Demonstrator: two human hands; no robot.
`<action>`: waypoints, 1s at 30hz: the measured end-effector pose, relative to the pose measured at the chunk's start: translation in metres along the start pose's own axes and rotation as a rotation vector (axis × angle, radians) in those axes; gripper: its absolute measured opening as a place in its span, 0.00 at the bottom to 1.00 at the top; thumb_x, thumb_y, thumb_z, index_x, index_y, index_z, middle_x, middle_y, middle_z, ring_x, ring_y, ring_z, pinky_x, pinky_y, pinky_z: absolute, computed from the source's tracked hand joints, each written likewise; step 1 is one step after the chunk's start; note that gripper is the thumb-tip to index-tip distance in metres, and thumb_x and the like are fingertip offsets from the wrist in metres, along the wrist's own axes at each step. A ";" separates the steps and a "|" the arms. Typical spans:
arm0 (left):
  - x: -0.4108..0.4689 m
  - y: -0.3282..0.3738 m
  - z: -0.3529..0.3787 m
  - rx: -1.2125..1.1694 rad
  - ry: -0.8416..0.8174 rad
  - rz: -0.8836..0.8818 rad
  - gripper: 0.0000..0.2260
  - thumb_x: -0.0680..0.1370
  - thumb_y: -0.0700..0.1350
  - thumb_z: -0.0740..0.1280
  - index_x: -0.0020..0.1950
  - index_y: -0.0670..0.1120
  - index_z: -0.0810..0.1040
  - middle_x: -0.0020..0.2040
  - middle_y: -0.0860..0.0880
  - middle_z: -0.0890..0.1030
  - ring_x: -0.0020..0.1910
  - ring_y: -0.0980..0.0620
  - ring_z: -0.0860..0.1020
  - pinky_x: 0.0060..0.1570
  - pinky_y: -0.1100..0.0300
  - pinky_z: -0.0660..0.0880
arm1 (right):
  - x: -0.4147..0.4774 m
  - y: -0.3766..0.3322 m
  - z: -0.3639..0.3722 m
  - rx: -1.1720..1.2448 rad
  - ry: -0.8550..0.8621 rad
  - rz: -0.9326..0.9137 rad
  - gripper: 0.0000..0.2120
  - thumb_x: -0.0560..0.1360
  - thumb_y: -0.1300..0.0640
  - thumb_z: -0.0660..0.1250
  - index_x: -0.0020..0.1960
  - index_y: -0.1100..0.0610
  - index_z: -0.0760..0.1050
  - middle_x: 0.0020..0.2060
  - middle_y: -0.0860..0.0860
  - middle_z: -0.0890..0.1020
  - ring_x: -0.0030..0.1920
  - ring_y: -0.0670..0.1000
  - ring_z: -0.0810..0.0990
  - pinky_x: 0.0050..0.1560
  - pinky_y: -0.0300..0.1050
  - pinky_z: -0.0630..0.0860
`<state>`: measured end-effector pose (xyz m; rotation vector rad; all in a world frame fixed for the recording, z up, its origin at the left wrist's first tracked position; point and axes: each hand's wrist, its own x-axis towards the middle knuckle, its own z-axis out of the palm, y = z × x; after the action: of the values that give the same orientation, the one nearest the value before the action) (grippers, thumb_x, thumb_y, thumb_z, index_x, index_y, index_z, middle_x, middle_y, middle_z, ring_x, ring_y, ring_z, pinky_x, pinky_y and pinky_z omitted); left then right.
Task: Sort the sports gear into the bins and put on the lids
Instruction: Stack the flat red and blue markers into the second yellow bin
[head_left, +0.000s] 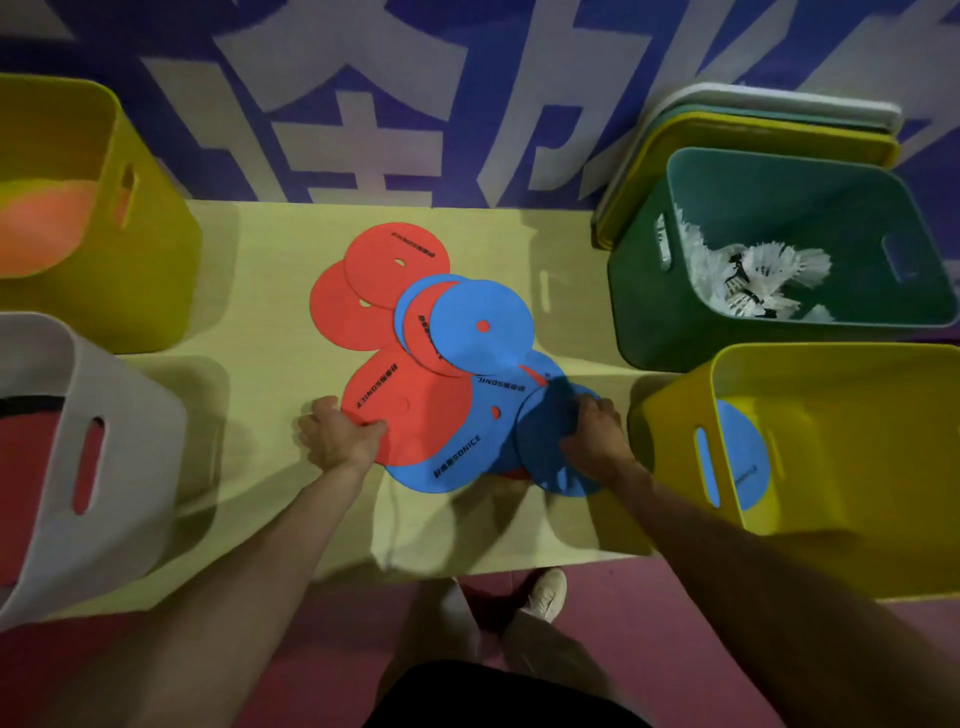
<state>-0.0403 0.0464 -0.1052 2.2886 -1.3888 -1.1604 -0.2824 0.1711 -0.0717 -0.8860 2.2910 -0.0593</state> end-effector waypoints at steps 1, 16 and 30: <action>0.000 0.001 0.002 -0.008 -0.002 -0.029 0.33 0.67 0.42 0.77 0.69 0.42 0.66 0.68 0.38 0.64 0.68 0.37 0.65 0.64 0.47 0.64 | 0.002 0.002 -0.001 -0.006 0.019 0.012 0.29 0.73 0.65 0.62 0.72 0.62 0.59 0.68 0.61 0.63 0.69 0.61 0.64 0.69 0.51 0.64; -0.019 -0.009 -0.003 -0.139 -0.002 0.095 0.22 0.65 0.38 0.76 0.55 0.40 0.73 0.56 0.42 0.72 0.45 0.48 0.72 0.53 0.55 0.72 | 0.035 0.008 0.003 -0.226 0.062 -0.077 0.41 0.68 0.62 0.70 0.75 0.54 0.53 0.71 0.55 0.62 0.70 0.59 0.64 0.69 0.57 0.65; -0.043 -0.012 -0.031 -0.392 -0.147 0.149 0.12 0.71 0.34 0.68 0.51 0.47 0.74 0.45 0.49 0.79 0.44 0.48 0.77 0.38 0.59 0.73 | 0.021 -0.025 -0.025 -0.299 0.111 -0.191 0.11 0.76 0.59 0.62 0.57 0.59 0.75 0.57 0.59 0.71 0.56 0.62 0.75 0.60 0.58 0.73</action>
<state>-0.0204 0.0819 -0.0697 1.8327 -1.2227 -1.4284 -0.2943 0.1339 -0.0582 -1.2829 2.3473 0.1587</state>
